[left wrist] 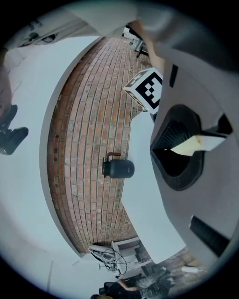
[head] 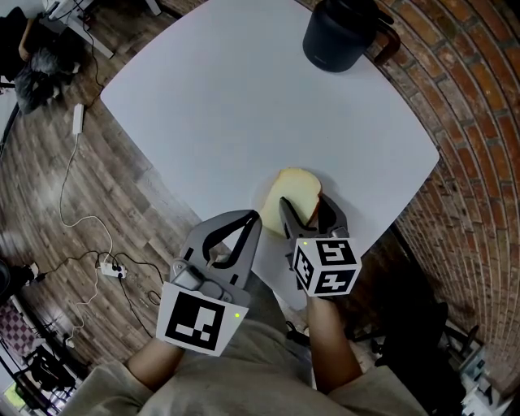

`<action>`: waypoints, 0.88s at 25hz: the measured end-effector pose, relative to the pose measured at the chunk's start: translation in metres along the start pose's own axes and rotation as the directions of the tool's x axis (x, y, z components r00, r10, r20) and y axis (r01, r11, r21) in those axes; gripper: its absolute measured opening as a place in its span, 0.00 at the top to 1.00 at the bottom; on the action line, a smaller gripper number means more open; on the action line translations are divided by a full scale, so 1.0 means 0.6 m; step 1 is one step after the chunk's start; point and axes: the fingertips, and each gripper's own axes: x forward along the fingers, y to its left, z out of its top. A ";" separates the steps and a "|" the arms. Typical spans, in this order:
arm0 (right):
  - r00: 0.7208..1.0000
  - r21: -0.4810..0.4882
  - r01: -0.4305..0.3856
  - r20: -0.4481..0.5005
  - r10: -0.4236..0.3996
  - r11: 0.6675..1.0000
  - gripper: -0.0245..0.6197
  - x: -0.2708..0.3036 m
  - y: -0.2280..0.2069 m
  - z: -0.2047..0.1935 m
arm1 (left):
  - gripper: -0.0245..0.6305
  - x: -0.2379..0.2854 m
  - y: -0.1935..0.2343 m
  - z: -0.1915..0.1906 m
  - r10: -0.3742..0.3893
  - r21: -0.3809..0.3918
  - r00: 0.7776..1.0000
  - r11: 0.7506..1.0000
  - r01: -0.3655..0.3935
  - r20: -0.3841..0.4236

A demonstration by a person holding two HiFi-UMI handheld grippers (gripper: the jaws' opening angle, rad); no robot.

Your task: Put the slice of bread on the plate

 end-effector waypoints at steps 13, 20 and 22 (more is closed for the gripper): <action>0.989 -0.032 0.133 0.075 -0.131 0.991 0.48 -0.026 -0.019 0.022 | 0.95 -0.009 -0.005 0.000 -0.003 -0.002 1.000 1.000 0.003 0.007; 0.988 -0.022 0.119 0.097 -0.116 0.993 0.48 -0.038 -0.008 0.036 | 0.95 -0.014 -0.011 0.004 -0.014 -0.002 1.000 1.000 0.014 0.019; 0.988 -0.025 0.120 0.097 -0.117 0.992 0.49 -0.043 -0.005 0.035 | 0.95 -0.017 -0.014 0.006 -0.018 -0.005 1.000 1.000 0.018 0.024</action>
